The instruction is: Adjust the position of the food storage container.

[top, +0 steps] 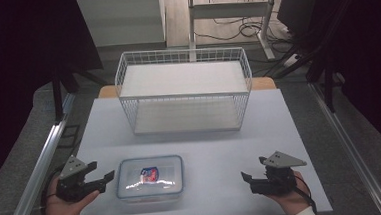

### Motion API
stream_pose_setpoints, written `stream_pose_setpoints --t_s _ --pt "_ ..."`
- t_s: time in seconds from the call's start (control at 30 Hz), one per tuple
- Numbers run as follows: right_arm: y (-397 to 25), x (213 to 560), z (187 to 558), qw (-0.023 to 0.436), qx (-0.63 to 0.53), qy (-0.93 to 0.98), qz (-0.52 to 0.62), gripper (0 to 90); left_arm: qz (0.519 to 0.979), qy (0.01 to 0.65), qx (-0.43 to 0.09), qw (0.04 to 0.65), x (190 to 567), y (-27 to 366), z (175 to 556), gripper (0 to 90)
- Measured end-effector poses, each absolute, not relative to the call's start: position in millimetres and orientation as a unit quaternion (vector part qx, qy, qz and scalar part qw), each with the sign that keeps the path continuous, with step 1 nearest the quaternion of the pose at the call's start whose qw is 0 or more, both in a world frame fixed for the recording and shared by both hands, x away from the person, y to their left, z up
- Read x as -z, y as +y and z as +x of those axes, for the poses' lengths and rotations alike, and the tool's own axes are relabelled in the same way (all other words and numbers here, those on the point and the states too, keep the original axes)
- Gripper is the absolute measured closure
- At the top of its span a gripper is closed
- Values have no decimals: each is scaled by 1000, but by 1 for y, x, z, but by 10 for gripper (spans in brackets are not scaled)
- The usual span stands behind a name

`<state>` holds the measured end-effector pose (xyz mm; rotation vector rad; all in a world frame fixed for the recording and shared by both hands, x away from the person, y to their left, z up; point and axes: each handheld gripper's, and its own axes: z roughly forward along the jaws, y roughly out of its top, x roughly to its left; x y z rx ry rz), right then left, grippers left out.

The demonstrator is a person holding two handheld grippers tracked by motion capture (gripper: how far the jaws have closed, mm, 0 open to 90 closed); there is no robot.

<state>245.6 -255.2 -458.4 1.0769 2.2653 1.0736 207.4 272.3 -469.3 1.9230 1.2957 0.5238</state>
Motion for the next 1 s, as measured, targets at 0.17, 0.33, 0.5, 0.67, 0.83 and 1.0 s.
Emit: stream_pose_setpoints --t_s 0.17,0.33,0.5,0.67,0.83,1.0 --pt "-255 459 245 205 -382 814 386 202 749 526 -193 354 472 277 207 665" --pt "-254 460 246 206 -378 815 387 202 751 539 -171 341 478 282 207 837" --pt "-255 460 246 205 -377 815 388 202 757 545 -138 333 488 284 209 898" --pt "-253 461 246 209 -371 819 386 202 765 544 -126 320 494 279 212 899" --pt "-253 462 246 210 -368 820 385 202 775 536 -114 315 498 271 212 899" --pt "-253 462 246 211 -367 820 386 202 781 529 -104 317 499 266 213 899"
